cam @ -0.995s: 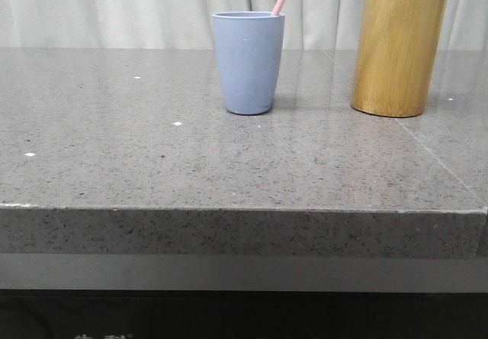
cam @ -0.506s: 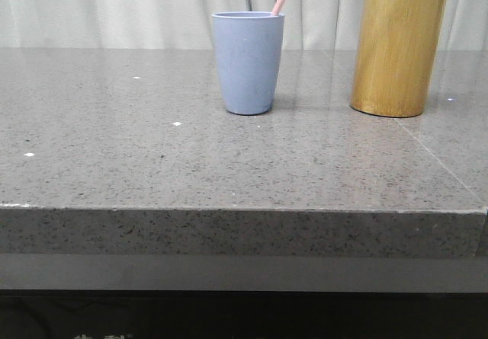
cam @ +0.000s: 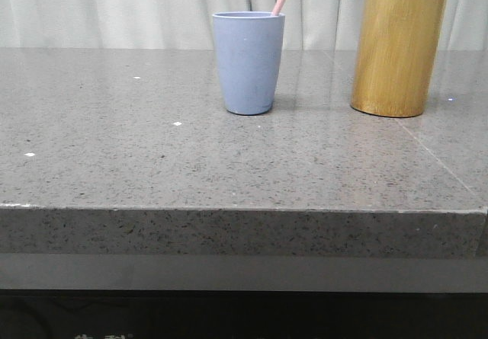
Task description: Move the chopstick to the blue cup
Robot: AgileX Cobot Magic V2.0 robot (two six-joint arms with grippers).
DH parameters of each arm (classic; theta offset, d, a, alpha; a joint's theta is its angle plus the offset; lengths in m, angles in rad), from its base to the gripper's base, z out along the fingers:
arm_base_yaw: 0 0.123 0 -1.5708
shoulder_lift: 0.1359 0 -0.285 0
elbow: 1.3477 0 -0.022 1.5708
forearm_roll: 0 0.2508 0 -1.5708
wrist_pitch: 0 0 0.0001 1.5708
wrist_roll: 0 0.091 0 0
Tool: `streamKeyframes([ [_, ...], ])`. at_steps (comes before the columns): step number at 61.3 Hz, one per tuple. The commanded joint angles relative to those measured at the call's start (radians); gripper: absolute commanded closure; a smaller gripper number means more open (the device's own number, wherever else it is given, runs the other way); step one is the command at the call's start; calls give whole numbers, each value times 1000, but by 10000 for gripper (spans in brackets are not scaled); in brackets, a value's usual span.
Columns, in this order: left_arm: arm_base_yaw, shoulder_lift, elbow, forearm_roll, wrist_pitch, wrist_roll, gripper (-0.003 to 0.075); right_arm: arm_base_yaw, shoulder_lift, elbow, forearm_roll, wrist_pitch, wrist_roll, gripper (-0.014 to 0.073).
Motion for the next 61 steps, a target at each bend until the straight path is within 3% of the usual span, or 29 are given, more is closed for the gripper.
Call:
streamKeyframes([
  [1,2,-24,12,-8,-74,-8,739,-6,0,-24,1,-68,0,662],
  [36,2,-24,12,-8,-74,-8,739,-8,-17,-7,-17,-83,-13,662],
  [45,2,-24,12,-8,-74,-8,739,-134,-139,138,-55,-249,-73,662],
  [61,2,-24,12,-8,-74,-8,739,-320,-462,590,-14,-687,-119,662],
])
